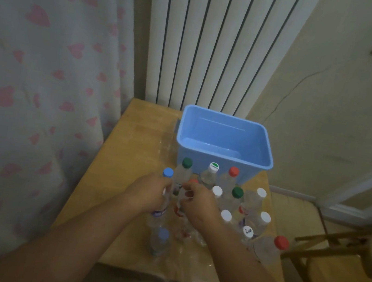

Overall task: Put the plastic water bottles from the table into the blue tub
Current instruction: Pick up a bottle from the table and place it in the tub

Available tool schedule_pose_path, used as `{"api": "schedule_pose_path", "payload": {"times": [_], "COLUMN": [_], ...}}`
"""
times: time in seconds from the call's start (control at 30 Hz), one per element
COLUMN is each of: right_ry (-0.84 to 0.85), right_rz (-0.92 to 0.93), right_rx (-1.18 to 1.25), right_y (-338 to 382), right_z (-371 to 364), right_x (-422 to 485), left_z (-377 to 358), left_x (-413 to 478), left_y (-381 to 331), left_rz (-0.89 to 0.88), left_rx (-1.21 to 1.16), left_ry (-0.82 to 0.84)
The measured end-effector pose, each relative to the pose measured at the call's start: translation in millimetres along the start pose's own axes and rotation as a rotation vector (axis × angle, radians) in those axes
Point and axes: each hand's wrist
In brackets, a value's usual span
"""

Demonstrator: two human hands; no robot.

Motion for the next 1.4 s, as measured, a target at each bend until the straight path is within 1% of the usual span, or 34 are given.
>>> {"api": "schedule_pose_path", "payload": {"times": [0.13,0.2,0.3,0.47,0.57,0.7,0.83,0.93,1.07,1.23,1.4], "right_ry": [0.061,0.033,-0.094,-0.373,-0.439,-0.507,-0.515,-0.504,-0.475,-0.350,-0.202], "right_rz": [0.066,0.109,0.118,0.067,0.025,0.016,0.024,0.033,0.064,0.092,0.107], "right_rx": [0.082,0.187,0.335,0.302,0.275,0.286,0.293,0.307,0.343,0.358,0.299], "right_y": [11.3,19.3,32.4,51.0,55.8,52.2,46.7,42.3,32.0,10.7,-15.9], "right_z": [-2.7,-0.4,11.5,46.5,67.8,82.4,97.1,109.7,124.8,129.7,110.7], "right_x": [0.0,-0.5,2.3,9.5,12.9,25.5,47.5,72.0,113.6,170.7,213.6], "left_z": [37.2,62.6,99.2,132.0,134.8,130.9,129.7,131.5,135.7,126.4,94.2], "left_x": [4.3,3.5,2.7,11.0,20.3,35.9,57.4,79.0,119.4,177.5,223.3], "left_y": [-20.7,-39.1,-61.1,-82.5,-91.6,-100.5,-106.4,-110.8,-114.3,-108.2,-83.3], "left_rz": [-0.067,-0.101,-0.148,-0.325,-0.405,-0.409,-0.345,-0.341,-0.334,-0.263,-0.161], "left_rx": [-0.022,-0.050,-0.146,-0.248,-0.295,-0.359,-0.504,-0.576,-0.561,-0.551,-0.501], "left_ry": [-0.076,-0.120,-0.188,-0.268,-0.323,-0.376,-0.407,-0.400,-0.406,-0.417,-0.326]}}
Point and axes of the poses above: each hand's wrist, its own x-axis towards the middle knuckle, its own z-axis out of the back of the hand, y = z × x, and after that the axes turned 14 degrees about -x, right-handed
